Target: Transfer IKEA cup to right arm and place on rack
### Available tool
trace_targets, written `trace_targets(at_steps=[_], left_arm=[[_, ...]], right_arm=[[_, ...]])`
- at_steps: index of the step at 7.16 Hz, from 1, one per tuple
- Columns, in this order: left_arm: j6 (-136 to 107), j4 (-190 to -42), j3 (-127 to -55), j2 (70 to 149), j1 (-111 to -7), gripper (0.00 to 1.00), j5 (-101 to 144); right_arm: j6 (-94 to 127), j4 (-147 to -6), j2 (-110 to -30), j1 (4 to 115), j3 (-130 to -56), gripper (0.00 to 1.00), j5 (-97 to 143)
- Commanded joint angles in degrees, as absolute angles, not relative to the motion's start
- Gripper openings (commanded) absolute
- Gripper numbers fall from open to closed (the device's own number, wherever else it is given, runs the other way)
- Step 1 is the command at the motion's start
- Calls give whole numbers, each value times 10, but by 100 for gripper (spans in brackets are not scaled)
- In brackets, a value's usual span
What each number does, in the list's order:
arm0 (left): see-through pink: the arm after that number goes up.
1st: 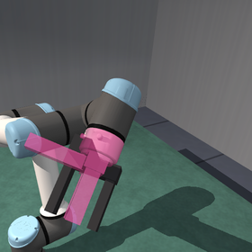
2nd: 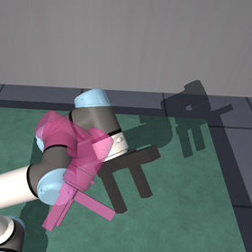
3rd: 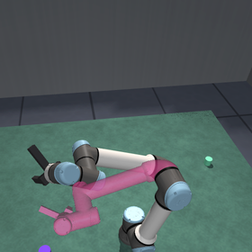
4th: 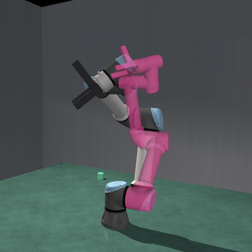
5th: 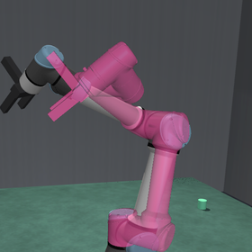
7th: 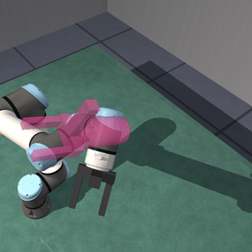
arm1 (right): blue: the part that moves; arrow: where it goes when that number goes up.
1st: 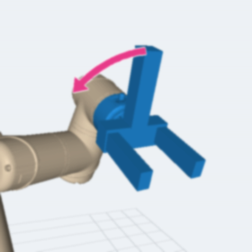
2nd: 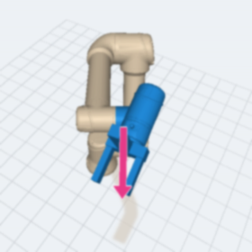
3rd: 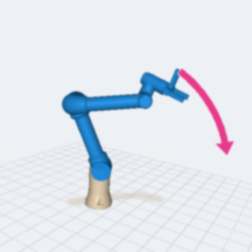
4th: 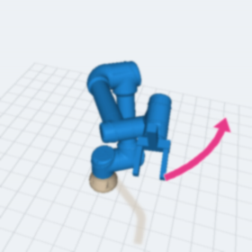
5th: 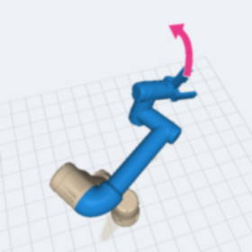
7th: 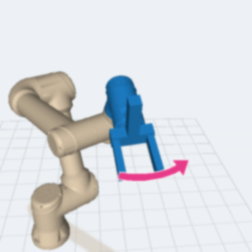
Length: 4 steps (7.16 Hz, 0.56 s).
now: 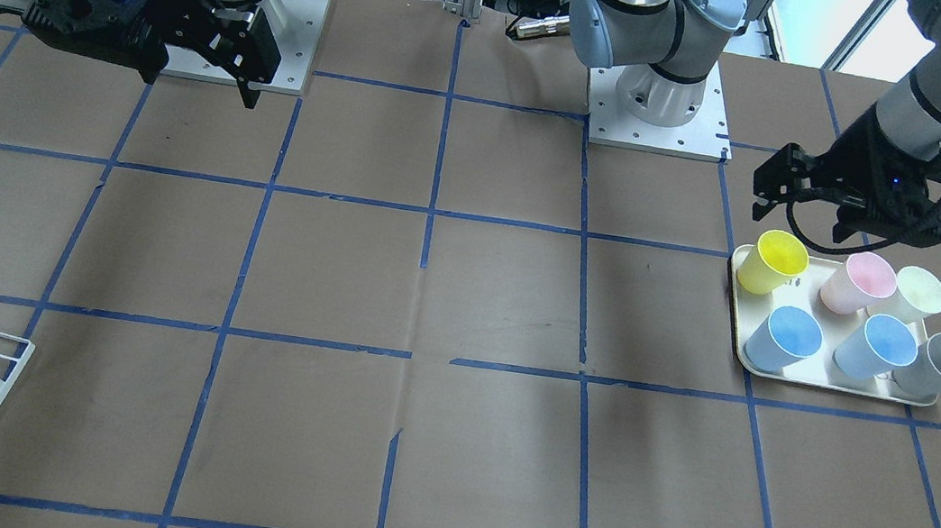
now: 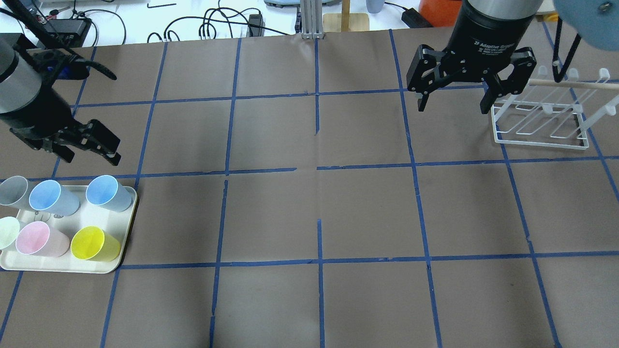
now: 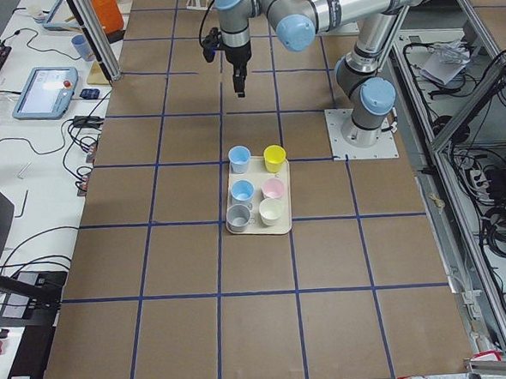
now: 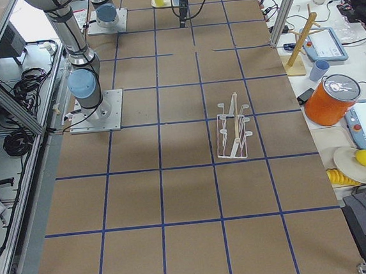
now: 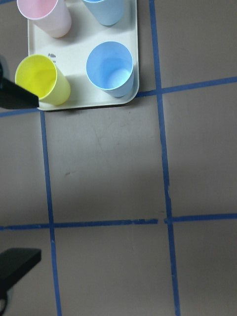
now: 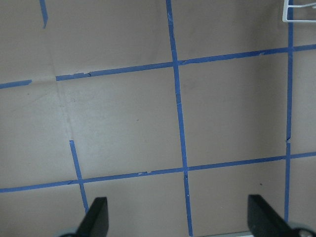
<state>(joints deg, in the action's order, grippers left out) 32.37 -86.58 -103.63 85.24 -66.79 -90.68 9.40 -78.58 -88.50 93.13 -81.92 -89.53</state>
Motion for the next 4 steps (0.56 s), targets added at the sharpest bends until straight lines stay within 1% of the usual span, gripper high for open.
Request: trace_targets(at_steps=[1, 2, 4], left_arm=[[499, -825, -1119, 846, -533, 100, -907], [557, -773, -1155, 850, -506, 100, -907], [634, -644, -1227, 860, -495, 100, -909]], right_arm=[[94, -786, -885, 932, -819, 100, -896], [94, -786, -885, 933, -819, 100, -895], [94, -785, -885, 932, -819, 100, -894]])
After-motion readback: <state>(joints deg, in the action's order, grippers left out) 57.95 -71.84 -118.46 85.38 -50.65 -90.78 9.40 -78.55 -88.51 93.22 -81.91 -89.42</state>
